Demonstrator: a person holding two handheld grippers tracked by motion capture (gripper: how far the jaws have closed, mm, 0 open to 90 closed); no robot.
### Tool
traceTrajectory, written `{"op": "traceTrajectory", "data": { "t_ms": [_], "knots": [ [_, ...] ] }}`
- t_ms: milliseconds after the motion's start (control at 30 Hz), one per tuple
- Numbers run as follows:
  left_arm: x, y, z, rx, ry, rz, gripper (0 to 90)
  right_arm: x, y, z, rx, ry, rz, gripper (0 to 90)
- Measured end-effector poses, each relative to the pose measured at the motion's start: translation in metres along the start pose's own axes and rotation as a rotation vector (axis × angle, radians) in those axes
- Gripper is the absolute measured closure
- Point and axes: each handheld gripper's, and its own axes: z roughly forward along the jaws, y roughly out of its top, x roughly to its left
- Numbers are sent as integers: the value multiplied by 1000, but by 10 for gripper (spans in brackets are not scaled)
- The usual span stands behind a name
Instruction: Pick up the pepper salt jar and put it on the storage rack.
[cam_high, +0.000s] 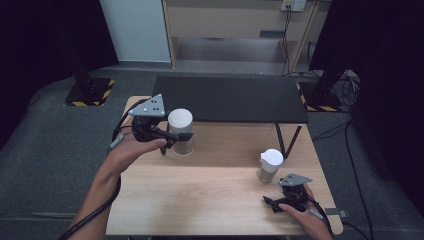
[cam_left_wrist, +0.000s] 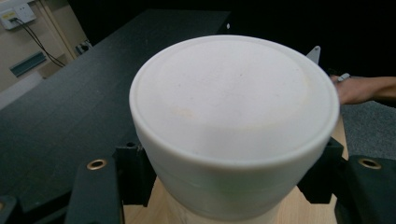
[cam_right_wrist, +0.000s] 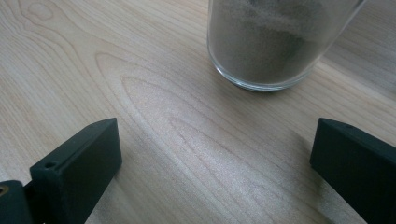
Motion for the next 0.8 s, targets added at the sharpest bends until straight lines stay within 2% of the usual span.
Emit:
{"op": "traceTrajectory", "data": {
  "t_ms": [67,300,467,567,800],
  "knots": [
    [4,9,-1,1,2,3,336,0,0,0,0,-1,1,27],
    [17,23,-2,-1,10,-7,336,0,0,0,0,-2,2,28],
    [22,27,-1,-1,23,-14,336,1,0,0,-1,-3,2,28],
    [26,31,3,19,32,-14,336,1,0,0,-1,-3,3,28],
    [35,35,11,32,29,-23,336,1,0,0,-1,-5,3,28]
  ]
}}
